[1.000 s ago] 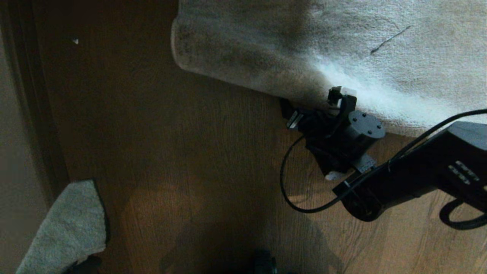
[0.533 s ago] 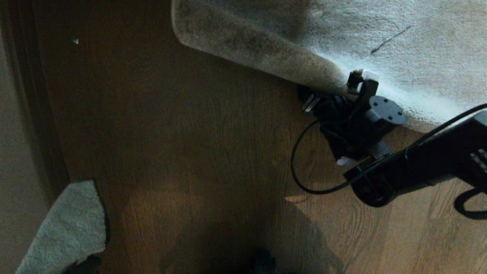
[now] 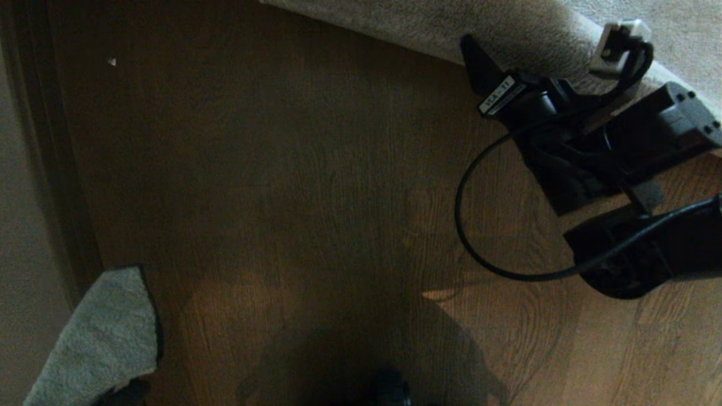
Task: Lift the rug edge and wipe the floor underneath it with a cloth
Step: Lift up the carpet
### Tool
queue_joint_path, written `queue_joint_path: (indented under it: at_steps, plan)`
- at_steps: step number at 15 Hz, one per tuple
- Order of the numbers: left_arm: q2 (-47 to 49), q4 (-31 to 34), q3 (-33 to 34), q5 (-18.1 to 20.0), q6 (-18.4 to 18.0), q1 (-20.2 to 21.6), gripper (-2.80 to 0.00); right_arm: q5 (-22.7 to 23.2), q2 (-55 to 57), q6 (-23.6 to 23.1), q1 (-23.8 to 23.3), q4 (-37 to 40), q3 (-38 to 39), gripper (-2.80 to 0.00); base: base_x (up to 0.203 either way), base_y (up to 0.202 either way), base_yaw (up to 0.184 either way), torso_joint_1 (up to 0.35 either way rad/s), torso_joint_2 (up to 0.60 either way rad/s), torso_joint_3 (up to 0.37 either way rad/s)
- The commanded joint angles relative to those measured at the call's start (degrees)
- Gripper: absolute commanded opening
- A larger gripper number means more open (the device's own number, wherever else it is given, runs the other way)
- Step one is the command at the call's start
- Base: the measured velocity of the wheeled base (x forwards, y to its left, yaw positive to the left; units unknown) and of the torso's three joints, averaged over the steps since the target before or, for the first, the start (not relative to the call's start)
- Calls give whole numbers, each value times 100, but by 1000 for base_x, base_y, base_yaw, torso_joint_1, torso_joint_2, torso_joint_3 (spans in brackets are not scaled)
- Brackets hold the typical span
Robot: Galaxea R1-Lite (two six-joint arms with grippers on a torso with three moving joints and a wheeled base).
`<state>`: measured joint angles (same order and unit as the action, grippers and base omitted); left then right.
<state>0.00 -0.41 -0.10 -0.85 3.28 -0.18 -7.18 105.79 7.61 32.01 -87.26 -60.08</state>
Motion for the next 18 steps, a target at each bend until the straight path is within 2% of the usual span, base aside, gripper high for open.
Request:
queue_joint_path:
  at_steps: [1, 5, 10, 12, 14, 18]
  plan:
    - [0, -2, 1, -3, 6, 1, -280, 33, -255, -79, 134, -239, 119, 0, 0, 0, 0, 0, 0, 0]
    - [0, -4, 1, -3, 6, 1, -280, 24, -378, -85, 156, -239, 167, 0, 0, 0, 0, 0, 0, 0]
    - [0, -2, 1, -3, 6, 1, -280, -2, -174, -88, 176, -269, 908, 0, 0, 0, 0, 0, 0, 0]
    - [0, -11, 1, -3, 6, 1, -280, -55, 54, 4, 270, -269, 982, 0, 0, 0, 0, 0, 0, 0]
    - [0, -2, 1, -3, 6, 1, -280, -290, 311, 292, 341, -269, 737, 0, 0, 0, 0, 0, 0, 0]
    - [0, -2, 7, -3, 6, 1, -280, -1289, 1043, 615, 606, -269, -90, 0, 0, 0, 0, 0, 0, 0]
